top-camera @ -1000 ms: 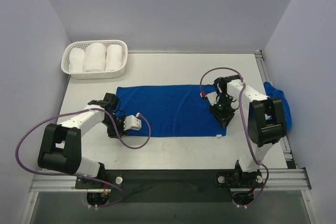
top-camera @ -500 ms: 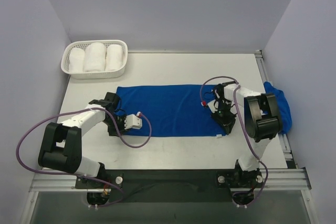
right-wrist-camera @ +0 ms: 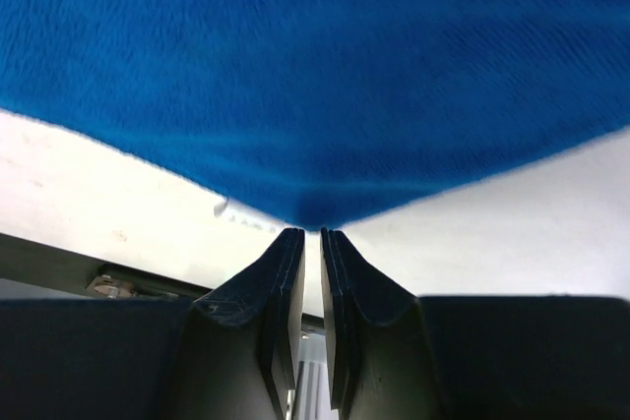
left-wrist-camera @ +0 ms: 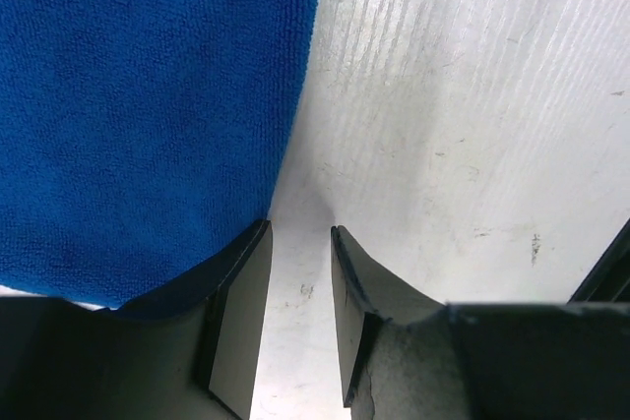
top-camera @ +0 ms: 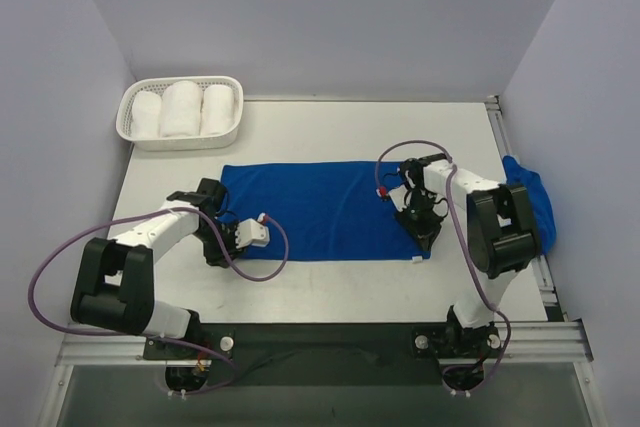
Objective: Roll the towels
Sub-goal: Flatten the towel
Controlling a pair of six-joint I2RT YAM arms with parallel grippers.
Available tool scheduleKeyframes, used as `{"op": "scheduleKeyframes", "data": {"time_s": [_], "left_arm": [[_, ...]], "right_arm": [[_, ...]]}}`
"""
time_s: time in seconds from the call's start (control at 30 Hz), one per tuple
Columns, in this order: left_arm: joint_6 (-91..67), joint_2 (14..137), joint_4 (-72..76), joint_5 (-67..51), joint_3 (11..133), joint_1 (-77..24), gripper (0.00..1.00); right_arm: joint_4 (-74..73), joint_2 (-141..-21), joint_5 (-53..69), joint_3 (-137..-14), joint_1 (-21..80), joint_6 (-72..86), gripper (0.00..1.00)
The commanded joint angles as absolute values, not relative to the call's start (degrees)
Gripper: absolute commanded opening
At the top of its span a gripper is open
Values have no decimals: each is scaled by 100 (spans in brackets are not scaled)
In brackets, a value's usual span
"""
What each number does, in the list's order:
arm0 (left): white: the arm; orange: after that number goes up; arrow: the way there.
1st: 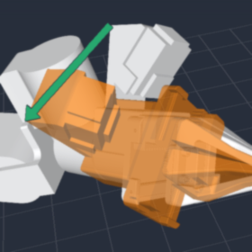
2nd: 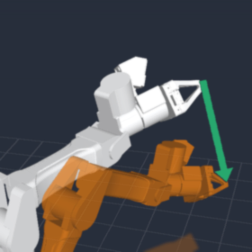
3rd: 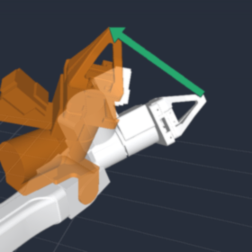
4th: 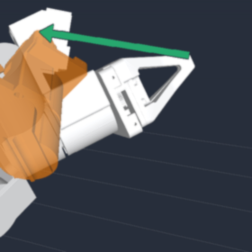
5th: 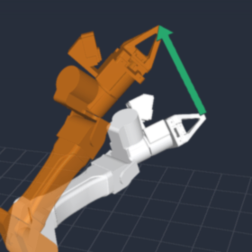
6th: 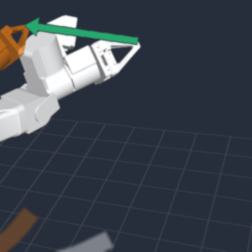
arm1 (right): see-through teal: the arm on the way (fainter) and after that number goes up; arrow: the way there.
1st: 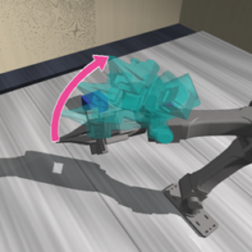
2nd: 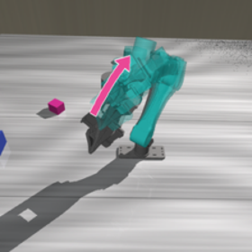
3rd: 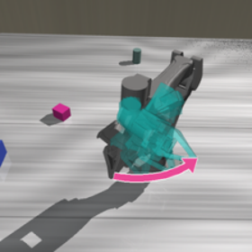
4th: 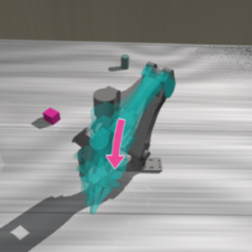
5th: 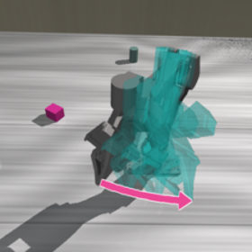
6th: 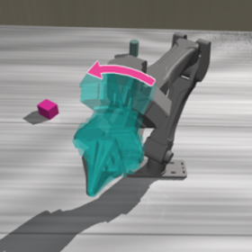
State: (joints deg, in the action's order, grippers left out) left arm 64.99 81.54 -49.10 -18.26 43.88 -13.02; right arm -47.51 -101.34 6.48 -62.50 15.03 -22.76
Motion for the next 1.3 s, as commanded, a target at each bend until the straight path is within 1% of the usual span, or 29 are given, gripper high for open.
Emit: {"op": "scheduleKeyframes", "data": {"time_s": [0.0, 0.17, 0.2, 0.3, 0.33, 0.4, 0.43, 0.47, 0.57, 0.7, 0.73, 0.77, 0.87, 0.9, 1.0, 1.13, 1.27], "left_arm": [[6469, 8287, -4958, -1978, 4579, -1275, 41], [6513, 8594, -4676, -1890, 4588, -1283, 40], [6530, 8648, -4684, -1872, 4605, -1292, 35], [6592, 8815, -4693, -1732, 4649, -1292, 27], [6609, 8842, -4702, -1697, 4667, -1292, 20], [6653, 8842, -4850, -1661, 4737, -1283, 12], [6706, 8824, -4930, -1661, 4763, -1283, 5], [6723, 8781, -5009, -1679, 4868, -1283, 1], [6759, 8640, -5500, -1801, 5062, -1257, 0], [6803, 8394, -5783, -1863, 5273, -1248, 0], [6820, 8315, -5774, -1863, 5273, -1248, 1], [6829, 8184, -5783, -1855, 5256, -1248, 11], [6908, 8086, -5722, -1846, 5186, -1257, 25], [6917, 8112, -5696, -1846, 5177, -1266, 32], [6873, 8358, -5564, -1828, 5168, -1266, 40], [6882, 8622, -5300, -1767, 5089, -1274, 43], [6873, 8885, -4844, -1513, 4966, -1274, 41]], "right_arm": [[-4913, -10502, 624, -6258, 1608, -2197, 14], [-4869, -10766, 274, -6188, 1670, -2224, 14], [-4852, -10793, 220, -6170, 1670, -2224, 14], [-4852, -10793, 114, -6187, 1670, -2267, 14], [-4860, -10784, 106, -6205, 1661, -2276, 14], [-4869, -10775, 79, -6231, 1670, -2276, 14], [-4860, -10758, 79, -6258, 1670, -2276, 14], [-4860, -10749, 70, -6267, 1670, -2285, 14], [-4896, -10714, 44, -6310, 1670, -2311, 14], [-4948, -10679, 88, -6354, 1670, -2320, 14], [-4957, -10661, 105, -6354, 1670, -2320, 14], [-4957, -10670, 114, -6354, 1670, -2320, 14], [-4966, -10661, 141, -6363, 1670, -2312, 14], [-4975, -10661, 149, -6372, 1679, -2312, 14], [-4983, -10679, 149, -6390, 1670, -2303, 14], [-5010, -10670, 141, -6433, 1670, -2294, 14], [-5027, -10687, 132, -6460, 1670, -2303, 14]]}}
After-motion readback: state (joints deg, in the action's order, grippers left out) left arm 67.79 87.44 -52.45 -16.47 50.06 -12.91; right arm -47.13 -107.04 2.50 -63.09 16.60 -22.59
